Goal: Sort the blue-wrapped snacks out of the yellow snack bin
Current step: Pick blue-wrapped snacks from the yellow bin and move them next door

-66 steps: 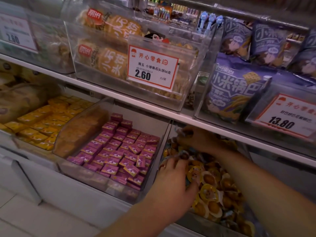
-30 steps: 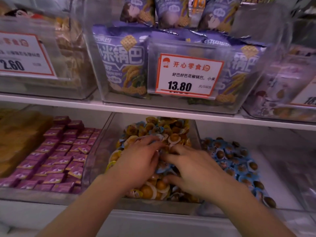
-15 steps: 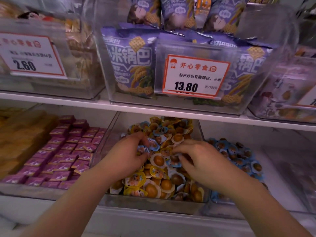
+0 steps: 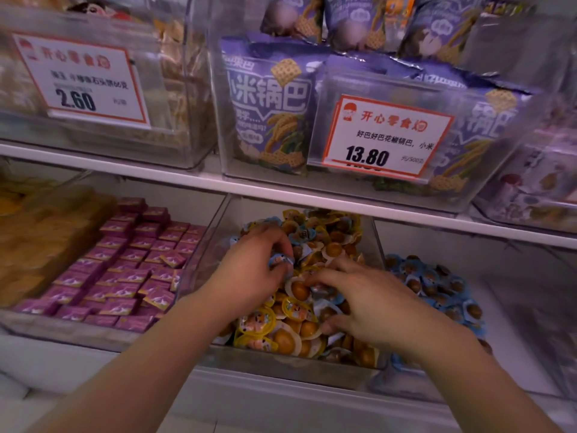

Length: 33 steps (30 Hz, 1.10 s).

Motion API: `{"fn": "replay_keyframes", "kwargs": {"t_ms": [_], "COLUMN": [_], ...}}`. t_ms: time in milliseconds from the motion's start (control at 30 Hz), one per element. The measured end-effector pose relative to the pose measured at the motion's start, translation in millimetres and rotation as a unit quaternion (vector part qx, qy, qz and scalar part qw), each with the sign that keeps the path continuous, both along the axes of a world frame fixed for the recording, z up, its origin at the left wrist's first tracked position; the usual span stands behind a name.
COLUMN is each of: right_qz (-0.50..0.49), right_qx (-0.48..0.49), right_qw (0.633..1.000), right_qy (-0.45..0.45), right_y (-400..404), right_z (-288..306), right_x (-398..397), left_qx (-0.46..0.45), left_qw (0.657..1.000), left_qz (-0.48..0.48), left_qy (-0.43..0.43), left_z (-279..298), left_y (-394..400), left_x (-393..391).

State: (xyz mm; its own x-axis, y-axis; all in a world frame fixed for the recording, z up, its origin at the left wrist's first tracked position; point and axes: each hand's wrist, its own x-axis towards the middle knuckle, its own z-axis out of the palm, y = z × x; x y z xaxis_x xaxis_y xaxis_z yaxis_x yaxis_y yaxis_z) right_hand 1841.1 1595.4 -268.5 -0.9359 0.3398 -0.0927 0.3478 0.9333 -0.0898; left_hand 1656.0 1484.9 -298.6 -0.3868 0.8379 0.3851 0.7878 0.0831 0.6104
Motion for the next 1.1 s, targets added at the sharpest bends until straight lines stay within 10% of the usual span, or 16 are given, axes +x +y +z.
{"fn": "replay_keyframes", "kwargs": {"t_ms": [433, 700, 800, 967, 1100], "right_qz": [0.002, -0.104, -0.184, -0.273, -0.211], "right_qx": [0.042, -0.112, -0.337, -0.766, -0.838], "right_qw": [0.996, 0.952, 0.847, 0.430, 0.380], "right_qy": [0.085, 0.264, 0.367, 0.393, 0.330], "right_y": [-19.3, -7.5, -7.5, -28.3, -39.0], "right_z": [-7.7, 4.7, 14.6, 11.1, 8.0], "right_x": [0.4, -0.3, -1.7, -14.7, -17.7], "left_qx": [0.087, 0.111, 0.124, 0.201, 0.198], "left_qw": [0.974, 0.953, 0.941, 0.902, 0.937], "left_qz": [0.069, 0.057, 0.054, 0.075, 0.059], "left_qy": [-0.195, -0.275, -0.311, -0.375, -0.280], "left_z": [13.6, 20.0, 21.8, 25.9, 21.8], "left_y": [3.4, 6.4, 2.8, 0.6, -0.5], "left_x": [9.6, 23.3, 30.8, 45.6, 67.2]}}
